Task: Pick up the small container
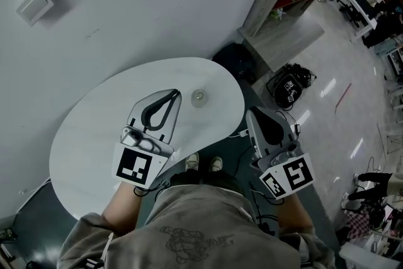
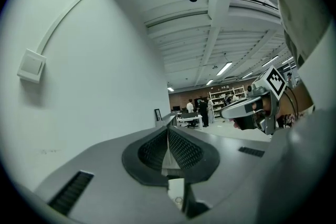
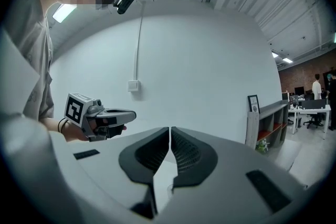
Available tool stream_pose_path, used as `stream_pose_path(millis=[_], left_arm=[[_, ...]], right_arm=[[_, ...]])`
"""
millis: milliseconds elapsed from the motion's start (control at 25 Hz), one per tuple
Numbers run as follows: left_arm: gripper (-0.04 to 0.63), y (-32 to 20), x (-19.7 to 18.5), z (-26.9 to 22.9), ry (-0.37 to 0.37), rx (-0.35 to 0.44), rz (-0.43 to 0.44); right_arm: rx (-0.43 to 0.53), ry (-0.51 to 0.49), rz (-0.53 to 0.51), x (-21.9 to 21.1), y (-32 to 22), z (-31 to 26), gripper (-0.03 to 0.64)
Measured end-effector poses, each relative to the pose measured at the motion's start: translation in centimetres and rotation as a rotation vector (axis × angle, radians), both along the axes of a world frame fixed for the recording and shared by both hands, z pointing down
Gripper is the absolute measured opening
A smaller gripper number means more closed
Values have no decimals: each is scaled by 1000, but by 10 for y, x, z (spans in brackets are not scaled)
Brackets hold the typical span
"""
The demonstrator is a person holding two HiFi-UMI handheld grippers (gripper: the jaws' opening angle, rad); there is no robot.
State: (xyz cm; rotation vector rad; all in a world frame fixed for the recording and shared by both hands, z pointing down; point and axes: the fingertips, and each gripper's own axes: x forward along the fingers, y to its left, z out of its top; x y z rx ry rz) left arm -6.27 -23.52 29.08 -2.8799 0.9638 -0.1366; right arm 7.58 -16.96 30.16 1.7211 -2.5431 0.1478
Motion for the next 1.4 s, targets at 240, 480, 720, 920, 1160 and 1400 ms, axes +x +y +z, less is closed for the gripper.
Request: stream_pose_path(millis=[240,480,720,920,1160,1400], left_arm=[[18,-8,4,12,-21,-19,-49],[20,-9,19,15,-22,-17,-68],[20,-11,39,22,-40,-5,-45],[151,-21,59,37,-63,-9,-8],[263,-38,84,76,-70,-16,45],[310,-57,96,148,-138,-69,62]], right_arm=[[-24,43,-4,15,-11,1,32],[-24,6,-13,33,-16,-3,32],[-36,-5,-38,41,-23,0,32],[-39,1,-58,44,-31,4,32],[-57,-14,-78,38,-46,17,32],[-85,-26,-92,30,-66,45,32]])
